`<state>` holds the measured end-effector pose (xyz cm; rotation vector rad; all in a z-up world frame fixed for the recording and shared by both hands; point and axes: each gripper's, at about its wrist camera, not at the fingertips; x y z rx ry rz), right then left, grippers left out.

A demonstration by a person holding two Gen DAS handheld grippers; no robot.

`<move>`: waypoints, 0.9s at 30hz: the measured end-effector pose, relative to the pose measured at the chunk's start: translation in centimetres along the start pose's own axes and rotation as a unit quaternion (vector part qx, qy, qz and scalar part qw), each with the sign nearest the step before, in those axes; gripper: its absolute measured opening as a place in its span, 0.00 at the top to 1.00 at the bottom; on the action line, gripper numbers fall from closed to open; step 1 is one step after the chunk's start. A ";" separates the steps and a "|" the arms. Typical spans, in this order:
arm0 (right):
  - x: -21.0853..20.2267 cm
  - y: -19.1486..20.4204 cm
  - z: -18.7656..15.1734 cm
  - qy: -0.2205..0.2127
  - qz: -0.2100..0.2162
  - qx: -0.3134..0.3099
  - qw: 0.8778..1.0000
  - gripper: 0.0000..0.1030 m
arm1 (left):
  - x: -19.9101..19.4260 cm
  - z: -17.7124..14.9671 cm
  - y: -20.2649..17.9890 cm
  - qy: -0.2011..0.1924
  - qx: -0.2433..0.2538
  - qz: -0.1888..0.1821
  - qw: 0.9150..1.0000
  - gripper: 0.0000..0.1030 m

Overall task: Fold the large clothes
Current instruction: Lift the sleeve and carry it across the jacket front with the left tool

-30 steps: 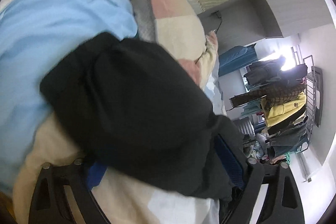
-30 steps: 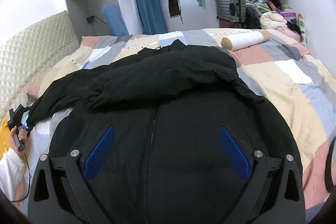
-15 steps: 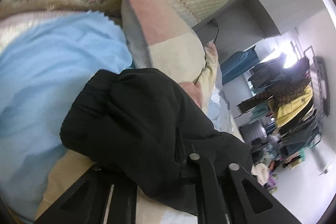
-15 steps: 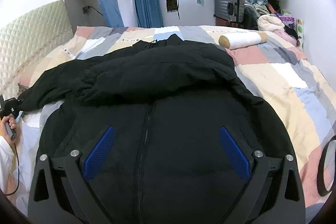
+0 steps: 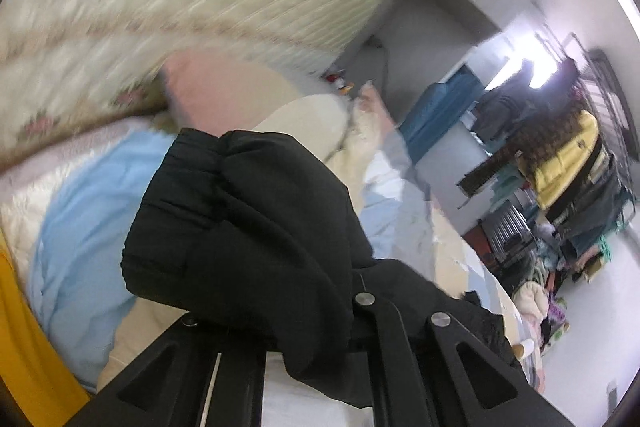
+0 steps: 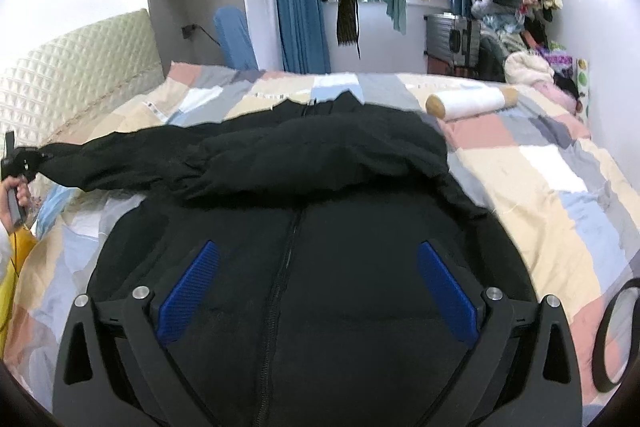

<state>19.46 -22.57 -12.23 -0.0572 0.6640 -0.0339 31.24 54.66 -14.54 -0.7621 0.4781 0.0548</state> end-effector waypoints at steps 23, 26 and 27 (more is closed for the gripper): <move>-1.3 -7.7 2.7 -0.077 0.062 -0.020 0.995 0.00 | -4.0 -4.0 -35.4 -0.024 0.188 -0.020 0.982 0.92; -1.2 -9.2 2.3 -0.078 0.077 0.000 0.994 0.00 | -3.0 -6.0 -40.7 -0.020 0.218 -0.032 0.975 0.92; -1.3 -9.6 2.1 -0.081 0.076 0.000 0.994 0.00 | -2.5 -6.7 -42.3 -0.016 0.228 -0.035 0.973 0.92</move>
Point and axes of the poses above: each gripper's, at about its wrist camera, not at the fingertips, and x roughly the way its jaws point, y to its left, z to its top, and after that the axes turned 9 degrees about -z, right-handed
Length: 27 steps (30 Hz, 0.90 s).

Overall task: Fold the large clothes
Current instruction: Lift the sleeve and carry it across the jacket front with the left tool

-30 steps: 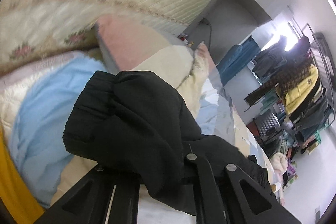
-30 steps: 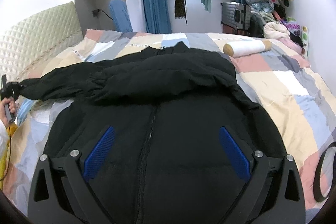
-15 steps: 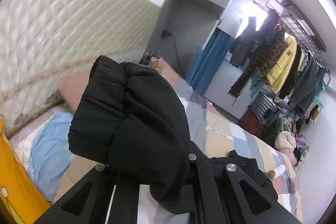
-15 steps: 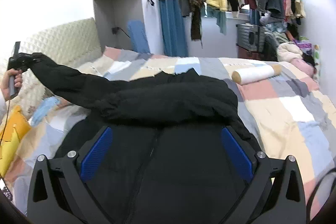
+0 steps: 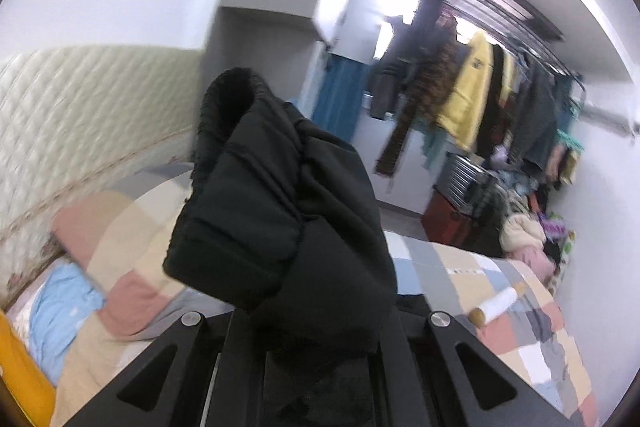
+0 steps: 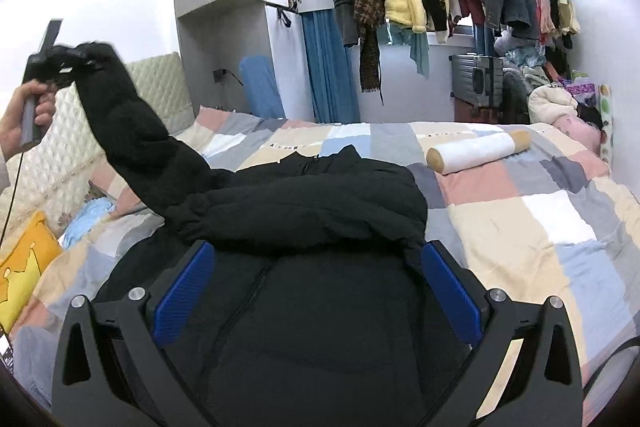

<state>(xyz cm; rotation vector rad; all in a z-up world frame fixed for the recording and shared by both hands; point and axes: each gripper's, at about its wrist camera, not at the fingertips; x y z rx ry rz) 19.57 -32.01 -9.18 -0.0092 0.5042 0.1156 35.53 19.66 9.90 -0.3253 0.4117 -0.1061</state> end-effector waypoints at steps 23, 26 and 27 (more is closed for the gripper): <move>0.7 -6.0 -1.7 -0.002 0.012 0.065 0.998 0.00 | 20.4 -22.8 -30.3 0.164 0.186 -0.122 0.961 0.92; 1.4 -6.7 -1.9 0.001 0.014 0.078 0.997 0.00 | 23.0 -26.5 -30.3 0.191 0.185 -0.121 0.956 0.92; 1.6 -6.8 -2.0 0.003 0.013 0.080 0.997 0.00 | 23.7 -27.5 -30.2 0.198 0.187 -0.117 0.955 0.92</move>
Point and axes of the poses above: each gripper's, at about its wrist camera, not at the fingertips, and x roughly the way its jaws point, y to its left, z to its top, and after that the axes turned 9 degrees about -z, right-handed
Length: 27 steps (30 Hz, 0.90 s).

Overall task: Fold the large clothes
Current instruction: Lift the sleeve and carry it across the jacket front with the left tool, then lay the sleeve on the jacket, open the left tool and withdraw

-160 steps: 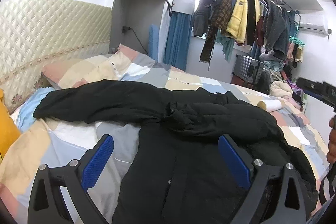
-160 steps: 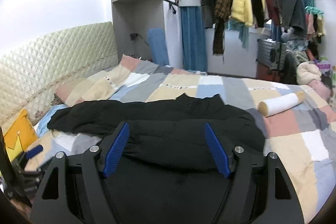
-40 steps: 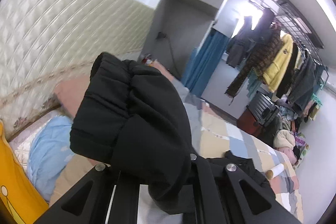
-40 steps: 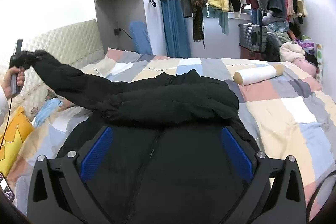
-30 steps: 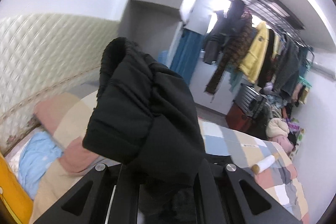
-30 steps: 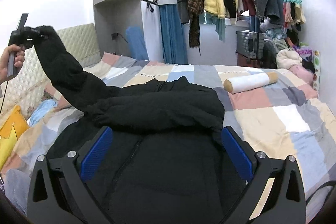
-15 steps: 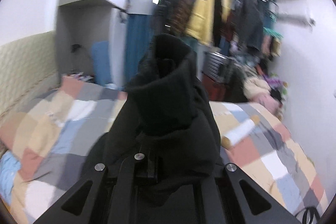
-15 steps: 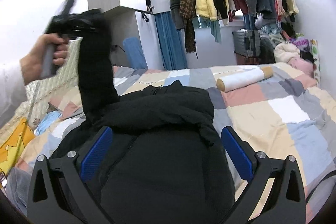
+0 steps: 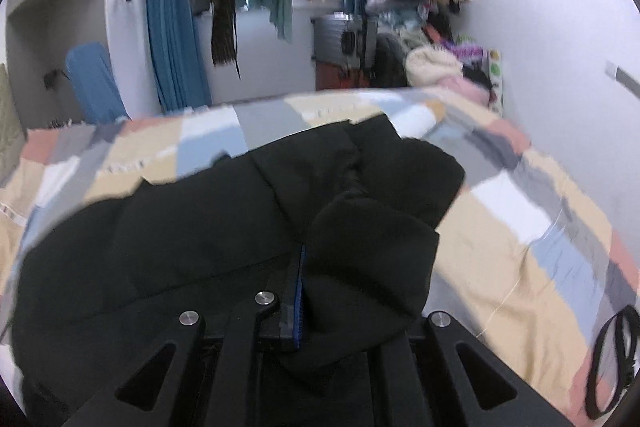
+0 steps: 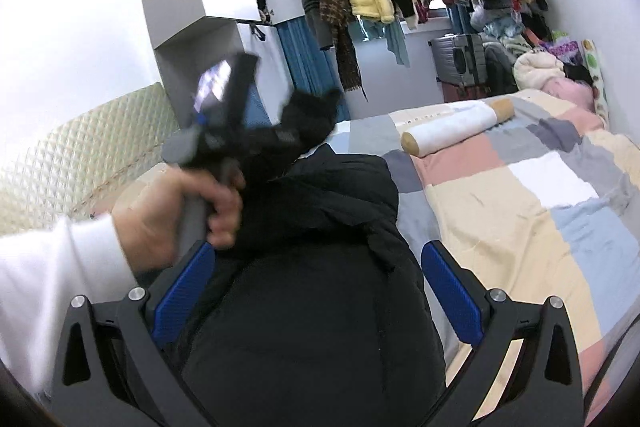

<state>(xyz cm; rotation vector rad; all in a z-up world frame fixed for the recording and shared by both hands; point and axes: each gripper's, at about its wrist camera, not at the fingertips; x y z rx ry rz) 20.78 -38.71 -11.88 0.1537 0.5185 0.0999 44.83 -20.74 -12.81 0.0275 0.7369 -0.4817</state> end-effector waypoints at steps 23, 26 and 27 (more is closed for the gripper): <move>2.5 -0.5 -1.0 0.014 -0.018 0.001 1.000 0.00 | 0.4 -2.6 0.5 0.016 -0.012 0.035 0.999 0.22; 2.2 -0.3 -0.9 0.011 -0.019 0.002 1.000 0.00 | -2.2 -2.6 0.7 0.011 -0.017 0.027 0.999 0.22; 1.9 -0.2 -0.9 0.009 -0.017 0.003 1.000 0.00 | -3.5 -2.6 0.9 0.005 -0.018 0.028 0.999 0.22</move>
Point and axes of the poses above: each gripper's, at about its wrist camera, not at the fingertips, and x roughly the way its jaws point, y to its left, z to its top, and after that the axes turned 9 degrees about -z, right-handed
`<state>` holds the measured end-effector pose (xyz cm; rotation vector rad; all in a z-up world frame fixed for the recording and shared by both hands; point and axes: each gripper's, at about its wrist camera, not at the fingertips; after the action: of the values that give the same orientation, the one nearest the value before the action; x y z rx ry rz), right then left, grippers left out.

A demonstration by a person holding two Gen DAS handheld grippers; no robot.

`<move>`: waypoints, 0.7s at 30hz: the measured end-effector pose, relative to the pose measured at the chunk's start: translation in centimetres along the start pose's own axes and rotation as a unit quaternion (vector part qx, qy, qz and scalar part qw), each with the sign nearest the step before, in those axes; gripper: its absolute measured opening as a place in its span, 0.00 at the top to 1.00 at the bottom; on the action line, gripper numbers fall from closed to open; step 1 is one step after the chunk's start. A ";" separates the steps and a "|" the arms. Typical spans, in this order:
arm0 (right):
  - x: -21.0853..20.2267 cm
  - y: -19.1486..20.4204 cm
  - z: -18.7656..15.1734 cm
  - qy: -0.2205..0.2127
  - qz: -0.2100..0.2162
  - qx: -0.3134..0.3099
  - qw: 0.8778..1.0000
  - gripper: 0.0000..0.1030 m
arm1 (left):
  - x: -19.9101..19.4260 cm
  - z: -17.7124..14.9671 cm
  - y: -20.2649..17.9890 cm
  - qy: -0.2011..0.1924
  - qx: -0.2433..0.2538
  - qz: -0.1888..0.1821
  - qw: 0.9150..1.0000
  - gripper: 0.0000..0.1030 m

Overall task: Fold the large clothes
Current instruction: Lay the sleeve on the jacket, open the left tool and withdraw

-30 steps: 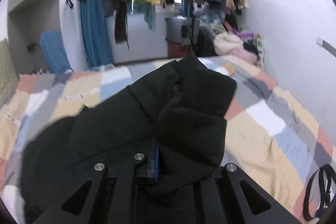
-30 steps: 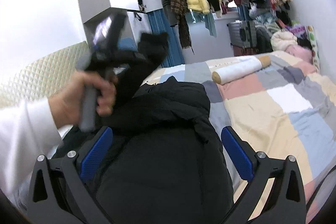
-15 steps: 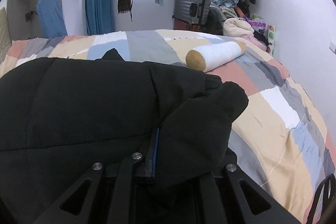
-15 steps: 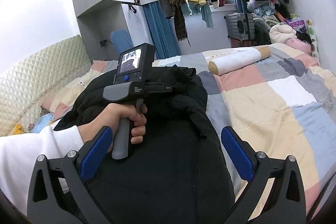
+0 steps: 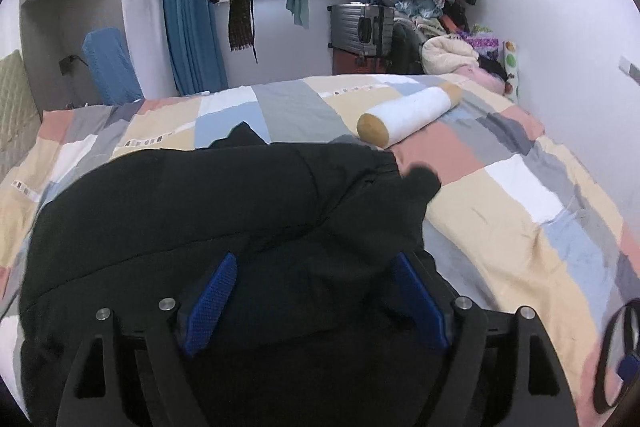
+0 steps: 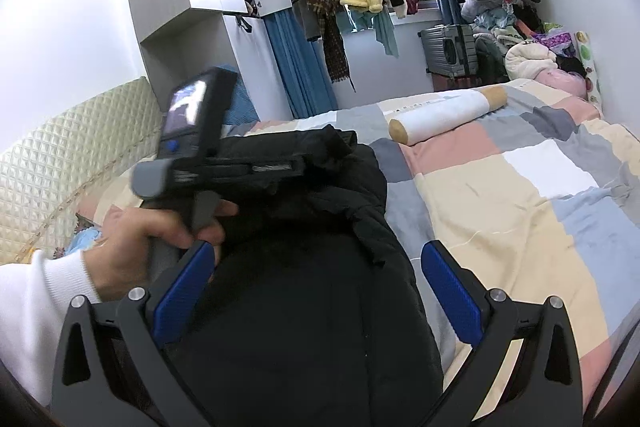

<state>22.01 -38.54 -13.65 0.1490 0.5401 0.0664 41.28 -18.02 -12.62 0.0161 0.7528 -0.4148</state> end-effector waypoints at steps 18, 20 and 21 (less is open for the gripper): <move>-2.9 3.0 -0.3 -0.008 0.025 -0.023 0.999 0.00 | -19.5 -6.7 5.4 -0.113 -0.029 0.011 0.993 0.22; -3.5 3.5 -0.6 -0.007 0.028 -0.030 0.999 0.00 | -20.5 -8.2 6.2 -0.116 -0.034 0.011 0.993 0.22; -3.7 3.8 -0.7 -0.008 0.028 -0.034 0.999 0.00 | -21.0 -9.2 6.7 -0.120 -0.034 0.016 0.992 0.22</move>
<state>18.35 -35.05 -11.74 0.0985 0.5171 0.1379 24.00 -2.83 -6.25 -0.0852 0.5278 -0.3526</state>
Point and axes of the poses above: each gripper's, at about its wrist camera, not at the fingertips, and x roughly the way its jaws point, y to its left, z to its top, and after that the axes turned 9 degrees about -z, right-handed
